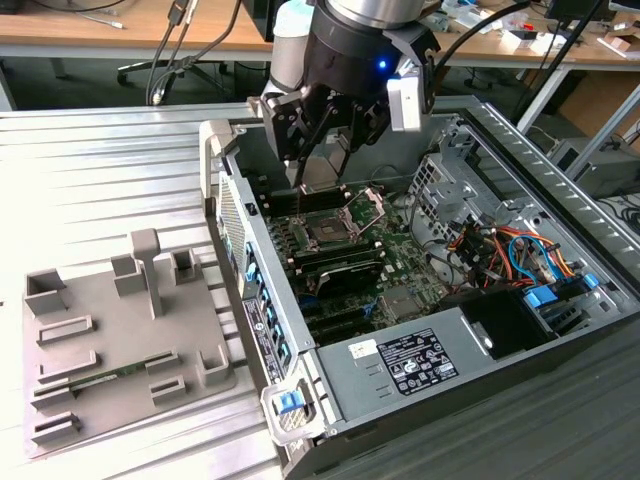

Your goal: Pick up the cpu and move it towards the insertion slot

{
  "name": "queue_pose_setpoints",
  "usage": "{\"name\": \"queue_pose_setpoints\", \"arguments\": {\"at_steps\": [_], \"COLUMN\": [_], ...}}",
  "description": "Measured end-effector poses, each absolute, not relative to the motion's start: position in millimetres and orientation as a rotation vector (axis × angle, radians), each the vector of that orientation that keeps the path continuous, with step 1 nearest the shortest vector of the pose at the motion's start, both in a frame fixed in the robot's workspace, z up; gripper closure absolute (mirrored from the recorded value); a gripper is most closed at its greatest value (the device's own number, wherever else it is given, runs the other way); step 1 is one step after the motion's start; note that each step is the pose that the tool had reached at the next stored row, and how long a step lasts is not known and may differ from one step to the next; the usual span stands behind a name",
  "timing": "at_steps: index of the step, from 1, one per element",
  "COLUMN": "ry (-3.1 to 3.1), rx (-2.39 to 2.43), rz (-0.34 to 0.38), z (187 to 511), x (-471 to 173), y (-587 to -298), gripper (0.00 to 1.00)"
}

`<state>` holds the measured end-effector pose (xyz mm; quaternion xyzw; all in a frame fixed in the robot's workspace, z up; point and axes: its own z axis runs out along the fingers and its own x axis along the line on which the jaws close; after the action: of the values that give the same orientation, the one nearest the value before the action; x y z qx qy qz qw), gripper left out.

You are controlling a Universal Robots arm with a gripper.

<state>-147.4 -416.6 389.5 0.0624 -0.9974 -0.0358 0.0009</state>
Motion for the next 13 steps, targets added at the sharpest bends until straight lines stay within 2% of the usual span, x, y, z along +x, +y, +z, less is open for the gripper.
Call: {"name": "queue_pose_setpoints", "arguments": {"at_steps": [13], "ry": [-3.132], "rx": [0.196], "rz": [-0.112], "z": [389.1], "x": [-141.8], "y": [-415.9], "gripper": [0.45]}}
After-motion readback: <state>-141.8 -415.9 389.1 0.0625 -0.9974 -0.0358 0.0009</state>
